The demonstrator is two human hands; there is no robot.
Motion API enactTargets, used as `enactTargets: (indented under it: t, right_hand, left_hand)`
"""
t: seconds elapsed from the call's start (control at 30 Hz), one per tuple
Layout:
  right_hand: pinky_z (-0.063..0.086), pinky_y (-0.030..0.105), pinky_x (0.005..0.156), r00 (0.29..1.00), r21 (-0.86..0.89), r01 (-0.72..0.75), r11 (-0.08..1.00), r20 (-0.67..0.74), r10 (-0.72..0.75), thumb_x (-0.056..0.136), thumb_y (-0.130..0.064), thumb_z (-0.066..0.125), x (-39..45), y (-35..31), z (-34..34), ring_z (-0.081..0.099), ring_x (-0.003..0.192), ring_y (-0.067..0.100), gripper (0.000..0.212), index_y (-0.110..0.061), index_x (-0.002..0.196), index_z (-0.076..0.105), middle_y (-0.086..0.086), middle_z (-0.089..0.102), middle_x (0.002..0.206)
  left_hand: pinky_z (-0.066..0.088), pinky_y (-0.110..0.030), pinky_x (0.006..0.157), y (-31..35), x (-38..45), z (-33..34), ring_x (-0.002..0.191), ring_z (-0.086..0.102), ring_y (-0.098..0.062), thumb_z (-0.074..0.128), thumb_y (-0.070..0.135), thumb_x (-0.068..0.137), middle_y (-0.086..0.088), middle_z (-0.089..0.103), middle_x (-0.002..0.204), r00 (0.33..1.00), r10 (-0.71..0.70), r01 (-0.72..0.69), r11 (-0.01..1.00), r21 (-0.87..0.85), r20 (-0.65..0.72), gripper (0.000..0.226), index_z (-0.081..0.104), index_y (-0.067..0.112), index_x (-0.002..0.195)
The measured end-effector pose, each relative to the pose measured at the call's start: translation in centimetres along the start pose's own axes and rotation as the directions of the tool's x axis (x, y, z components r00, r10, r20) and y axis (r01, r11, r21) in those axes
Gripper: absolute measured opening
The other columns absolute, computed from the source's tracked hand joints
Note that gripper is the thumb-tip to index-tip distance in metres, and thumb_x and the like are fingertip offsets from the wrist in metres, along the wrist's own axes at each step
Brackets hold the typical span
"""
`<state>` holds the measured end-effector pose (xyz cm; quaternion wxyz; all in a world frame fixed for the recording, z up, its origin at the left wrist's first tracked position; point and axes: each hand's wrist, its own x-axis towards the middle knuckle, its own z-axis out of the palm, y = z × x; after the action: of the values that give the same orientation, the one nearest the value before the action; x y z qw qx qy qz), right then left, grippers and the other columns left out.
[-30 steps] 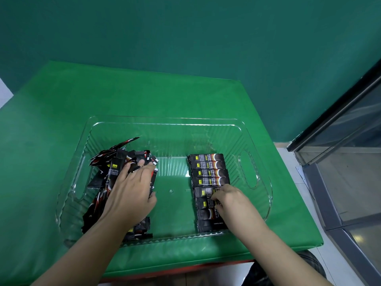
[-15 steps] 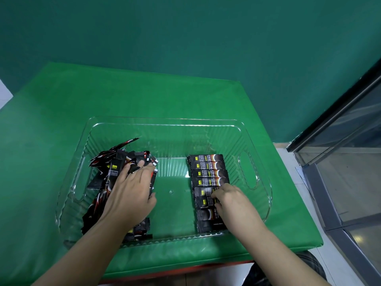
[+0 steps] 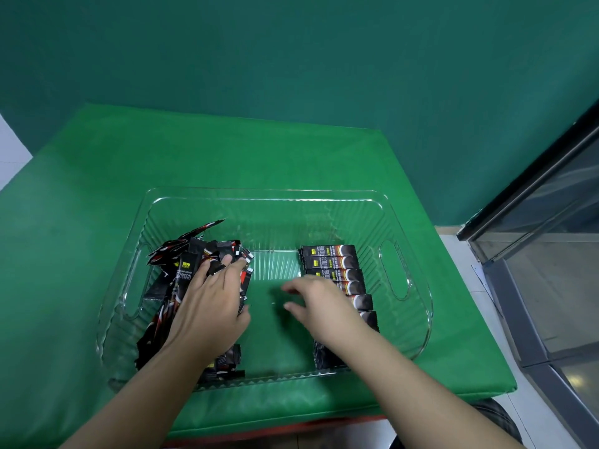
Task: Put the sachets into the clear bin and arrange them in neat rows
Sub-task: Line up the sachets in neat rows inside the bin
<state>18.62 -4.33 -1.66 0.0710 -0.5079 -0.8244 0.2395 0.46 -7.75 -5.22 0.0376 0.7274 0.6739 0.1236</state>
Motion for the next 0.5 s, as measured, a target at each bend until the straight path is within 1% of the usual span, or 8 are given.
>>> enactTargets:
  t: [0.1,0.17,0.23,0.3,0.33,0.4,0.43,0.5]
  right_hand:
    - [0.044,0.029,0.097,0.996,0.179,-0.089,0.980,0.024,0.086,0.091,-0.020,0.061,2.9,-1.8,1.0,0.058,0.111,0.019,0.041,-0.013,0.131,0.053,0.005,0.061,0.125]
    - [0.045,0.029,0.094,0.985,0.266,-0.170,0.949,0.054,0.162,0.091,-0.023,0.062,4.6,-2.3,1.8,0.058,0.109,0.022,0.046,-0.014,0.134,0.048,0.006,0.061,0.123]
    - [0.045,0.029,0.087,0.975,0.357,-0.220,0.908,0.098,0.198,0.089,-0.022,0.064,5.8,-2.6,2.5,0.059,0.100,0.020,0.049,-0.013,0.134,0.046,0.003,0.062,0.110]
    - [0.045,0.028,0.079,0.970,0.466,-0.242,0.851,0.127,0.206,0.087,-0.019,0.067,6.5,-2.7,3.1,0.056,0.083,0.017,0.049,-0.012,0.131,0.047,-0.001,0.058,0.090]
    - [0.045,0.028,0.075,0.966,0.514,-0.258,0.818,0.137,0.218,0.086,-0.017,0.068,6.7,-2.7,3.4,0.054,0.077,0.015,0.047,-0.012,0.128,0.049,-0.003,0.056,0.083]
    - [0.044,0.026,0.072,0.959,0.578,-0.281,0.766,0.135,0.249,0.084,-0.014,0.070,6.9,-2.4,3.8,0.052,0.071,0.013,0.037,-0.013,0.117,0.053,-0.007,0.052,0.074]
    - [0.044,0.024,0.071,0.959,0.599,-0.278,0.751,0.125,0.256,0.084,-0.013,0.070,6.8,-2.2,3.9,0.051,0.068,0.011,0.029,-0.013,0.109,0.055,-0.008,0.052,0.072]
    - [0.042,0.018,0.064,0.961,0.617,-0.259,0.743,0.090,0.261,0.084,-0.009,0.069,6.6,-1.8,3.7,0.048,0.063,0.007,0.018,-0.014,0.095,0.057,-0.006,0.051,0.070]
  left_hand:
    - [0.000,-0.030,0.116,-0.2,0.0,0.2,0.134,0.043,-0.014,0.064,0.028,0.081,-0.010,0.065,0.119,1.000,-0.013,0.013,1.000,-0.019,-0.006,0.076,0.030,0.007,0.145]
    - [0.002,-0.030,0.117,-0.3,0.0,0.2,0.131,0.045,-0.014,0.064,0.027,0.080,-0.010,0.065,0.120,1.000,-0.016,0.016,1.000,-0.016,-0.003,0.077,0.029,0.006,0.145]
    - [0.002,-0.029,0.116,-0.3,0.0,0.2,0.129,0.047,-0.014,0.064,0.027,0.079,-0.008,0.066,0.119,1.000,-0.017,0.017,1.000,-0.015,0.002,0.077,0.029,0.007,0.145]
    - [0.002,-0.029,0.116,-0.3,0.0,0.2,0.129,0.048,-0.013,0.063,0.027,0.078,-0.006,0.067,0.115,1.000,-0.014,0.014,1.000,-0.017,0.001,0.077,0.030,0.007,0.145]
    - [0.003,-0.030,0.116,-0.3,0.0,0.3,0.128,0.049,-0.013,0.063,0.026,0.078,-0.006,0.067,0.113,1.000,-0.012,0.012,1.000,-0.017,-0.001,0.077,0.030,0.007,0.145]
    - [0.008,-0.032,0.116,-0.4,0.1,0.4,0.124,0.053,-0.015,0.065,0.025,0.075,-0.006,0.069,0.109,1.000,-0.009,0.009,1.000,-0.013,-0.006,0.076,0.034,0.006,0.143]
    - [0.013,-0.033,0.116,-0.5,0.2,0.6,0.122,0.055,-0.016,0.067,0.025,0.073,-0.006,0.070,0.106,1.000,-0.001,0.001,1.000,0.003,-0.009,0.076,0.038,0.005,0.140]
    - [0.023,-0.038,0.112,-0.6,0.2,0.9,0.118,0.059,-0.019,0.074,0.024,0.065,-0.008,0.072,0.098,1.000,0.020,-0.019,0.998,0.057,-0.015,0.076,0.046,0.003,0.133]
